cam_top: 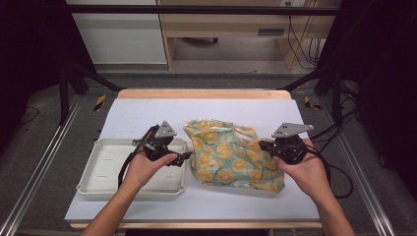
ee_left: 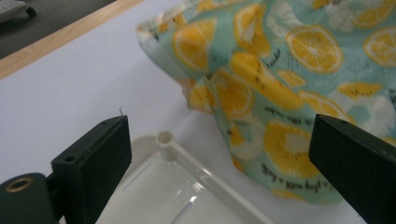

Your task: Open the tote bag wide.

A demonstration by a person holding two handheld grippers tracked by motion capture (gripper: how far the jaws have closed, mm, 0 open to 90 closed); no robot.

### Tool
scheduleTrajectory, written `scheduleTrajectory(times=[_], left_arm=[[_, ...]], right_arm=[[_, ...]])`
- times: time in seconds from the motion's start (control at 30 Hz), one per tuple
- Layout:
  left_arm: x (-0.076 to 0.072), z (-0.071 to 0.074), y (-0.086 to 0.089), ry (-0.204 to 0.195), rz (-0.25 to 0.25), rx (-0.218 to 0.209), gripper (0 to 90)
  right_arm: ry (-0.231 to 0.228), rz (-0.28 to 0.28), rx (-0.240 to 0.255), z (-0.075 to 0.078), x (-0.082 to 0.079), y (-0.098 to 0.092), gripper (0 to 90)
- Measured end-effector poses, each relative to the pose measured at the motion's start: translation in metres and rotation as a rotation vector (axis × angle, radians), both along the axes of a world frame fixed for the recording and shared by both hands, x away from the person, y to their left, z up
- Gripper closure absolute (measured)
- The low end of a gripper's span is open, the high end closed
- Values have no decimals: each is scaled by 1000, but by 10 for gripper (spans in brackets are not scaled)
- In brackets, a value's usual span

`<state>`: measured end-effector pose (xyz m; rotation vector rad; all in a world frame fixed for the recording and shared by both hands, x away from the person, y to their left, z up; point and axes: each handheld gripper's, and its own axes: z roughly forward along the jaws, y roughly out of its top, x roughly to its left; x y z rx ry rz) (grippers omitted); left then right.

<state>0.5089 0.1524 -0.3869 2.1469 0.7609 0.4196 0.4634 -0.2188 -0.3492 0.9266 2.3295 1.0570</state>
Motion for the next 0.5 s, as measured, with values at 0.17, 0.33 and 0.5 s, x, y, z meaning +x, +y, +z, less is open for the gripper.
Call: scheduleTrajectory(times=[0.17,0.33,0.5], left_arm=[[22,7,-15,29,-11,-26,48],[33,3,-21,82,-8,-66,51],[34,3,-30,60,-15,-63,251]], right_arm=[[-6,4,9,-3,-1,-1,900],[-10,19,8,-4,-3,1,900],[-23,28,1,-3,-5,2,900]])
